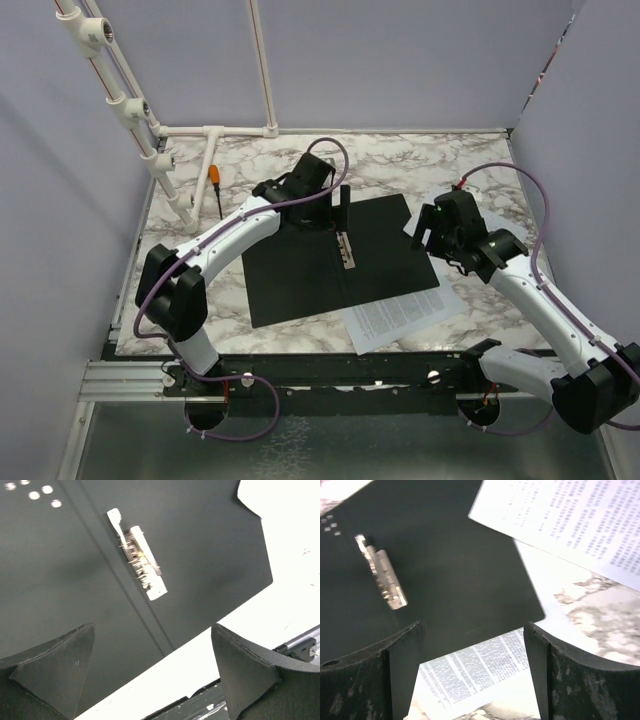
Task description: Put the files into the folder
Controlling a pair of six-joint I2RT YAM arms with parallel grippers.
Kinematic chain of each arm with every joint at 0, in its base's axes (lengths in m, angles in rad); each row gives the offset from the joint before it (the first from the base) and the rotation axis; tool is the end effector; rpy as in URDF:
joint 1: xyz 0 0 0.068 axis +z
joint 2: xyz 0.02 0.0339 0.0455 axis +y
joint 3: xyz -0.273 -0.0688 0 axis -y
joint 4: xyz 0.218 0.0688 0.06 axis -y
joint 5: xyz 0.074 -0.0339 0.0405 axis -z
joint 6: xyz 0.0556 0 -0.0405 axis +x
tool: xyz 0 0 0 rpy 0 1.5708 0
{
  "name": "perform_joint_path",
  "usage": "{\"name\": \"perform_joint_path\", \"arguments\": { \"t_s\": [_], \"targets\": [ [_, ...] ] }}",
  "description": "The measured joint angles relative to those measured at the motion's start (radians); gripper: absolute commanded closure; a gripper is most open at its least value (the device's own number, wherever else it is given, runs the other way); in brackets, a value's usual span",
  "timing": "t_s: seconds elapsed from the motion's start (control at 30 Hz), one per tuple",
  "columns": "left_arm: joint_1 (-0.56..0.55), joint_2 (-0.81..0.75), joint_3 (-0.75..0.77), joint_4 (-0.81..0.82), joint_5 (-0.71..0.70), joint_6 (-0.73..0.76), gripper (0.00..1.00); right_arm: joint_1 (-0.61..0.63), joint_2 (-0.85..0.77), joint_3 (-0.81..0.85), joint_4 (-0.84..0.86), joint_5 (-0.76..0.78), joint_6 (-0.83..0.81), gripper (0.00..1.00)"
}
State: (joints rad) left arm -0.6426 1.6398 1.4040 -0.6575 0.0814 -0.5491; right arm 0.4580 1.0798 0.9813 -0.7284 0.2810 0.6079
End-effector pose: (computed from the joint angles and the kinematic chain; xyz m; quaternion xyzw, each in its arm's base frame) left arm 0.2742 -0.2109 0.2924 0.0575 0.9407 -0.2181 0.2533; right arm 0.1866 0.0748 0.2988 0.1198 0.9160 0.0705 0.3762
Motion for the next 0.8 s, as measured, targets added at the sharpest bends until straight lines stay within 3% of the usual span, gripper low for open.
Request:
{"name": "perform_joint_path", "arguments": {
  "t_s": [0.23,0.43,0.8],
  "targets": [
    [-0.044,0.16,0.172,0.034,0.079,-0.013,0.01,-0.064,0.007,-0.025,-0.028,0.103,0.004,0.1],
    [-0.064,0.285,0.305,0.054,0.117,-0.02,0.01,-0.208,0.037,-0.032,-0.005,0.094,-0.006,0.03],
    [-0.097,0.491,0.545,0.073,0.157,-0.034,0.01,-0.561,0.15,-0.09,0.118,-0.115,0.023,0.0]
  ]
}}
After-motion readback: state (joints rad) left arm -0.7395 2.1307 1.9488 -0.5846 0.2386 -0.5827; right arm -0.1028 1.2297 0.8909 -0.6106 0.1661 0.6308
